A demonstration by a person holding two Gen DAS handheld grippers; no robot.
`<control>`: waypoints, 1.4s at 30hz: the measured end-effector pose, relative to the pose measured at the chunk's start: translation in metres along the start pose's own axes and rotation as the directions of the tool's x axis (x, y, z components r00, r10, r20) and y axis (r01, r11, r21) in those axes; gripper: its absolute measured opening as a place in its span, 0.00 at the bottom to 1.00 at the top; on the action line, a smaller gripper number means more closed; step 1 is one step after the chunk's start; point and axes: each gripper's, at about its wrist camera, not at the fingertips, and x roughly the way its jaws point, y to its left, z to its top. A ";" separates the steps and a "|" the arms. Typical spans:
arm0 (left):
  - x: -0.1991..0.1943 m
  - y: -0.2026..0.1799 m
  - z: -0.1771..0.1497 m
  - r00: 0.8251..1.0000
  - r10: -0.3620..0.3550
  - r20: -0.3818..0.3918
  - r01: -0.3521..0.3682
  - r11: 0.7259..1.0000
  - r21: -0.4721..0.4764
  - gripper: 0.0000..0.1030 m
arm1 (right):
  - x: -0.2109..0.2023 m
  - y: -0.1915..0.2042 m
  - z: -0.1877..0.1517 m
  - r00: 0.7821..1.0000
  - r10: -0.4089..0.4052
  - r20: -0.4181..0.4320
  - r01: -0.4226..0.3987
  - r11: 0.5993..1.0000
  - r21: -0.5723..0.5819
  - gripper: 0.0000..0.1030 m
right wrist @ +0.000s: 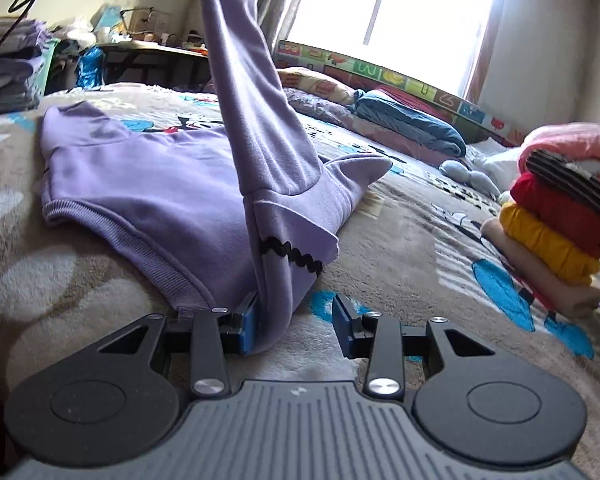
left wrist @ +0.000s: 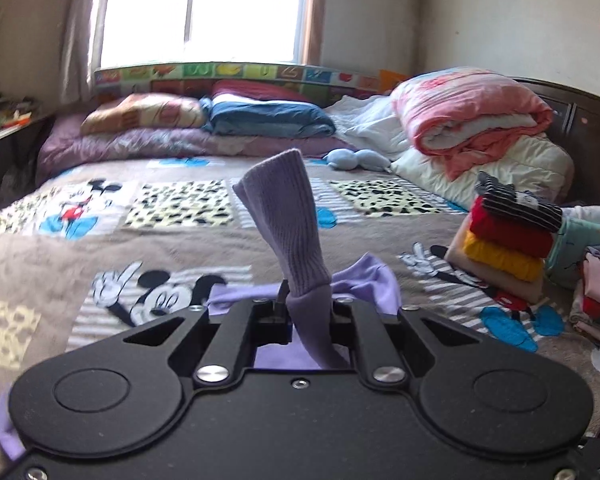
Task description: Fold clothes
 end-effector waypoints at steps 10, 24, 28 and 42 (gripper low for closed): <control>0.012 0.058 -0.049 0.999 0.021 -0.042 -0.026 0.991 -0.133 0.07 | -0.001 0.019 0.000 1.000 -0.006 0.006 0.006 0.992 -0.128 0.37; 0.028 0.099 -0.117 0.995 0.033 -0.099 -0.059 0.962 -0.266 0.07 | -0.003 0.021 0.001 1.000 0.019 0.004 -0.018 0.985 -0.172 0.36; 0.032 0.109 -0.136 0.993 0.034 -0.113 -0.067 0.951 -0.303 0.07 | -0.003 0.018 0.001 1.000 0.030 -0.003 -0.030 0.987 -0.160 0.36; 0.012 0.106 -0.147 0.999 -0.008 -0.039 -0.006 0.940 -0.342 0.07 | -0.025 0.003 0.014 0.982 0.164 0.091 -0.162 0.986 -0.038 0.41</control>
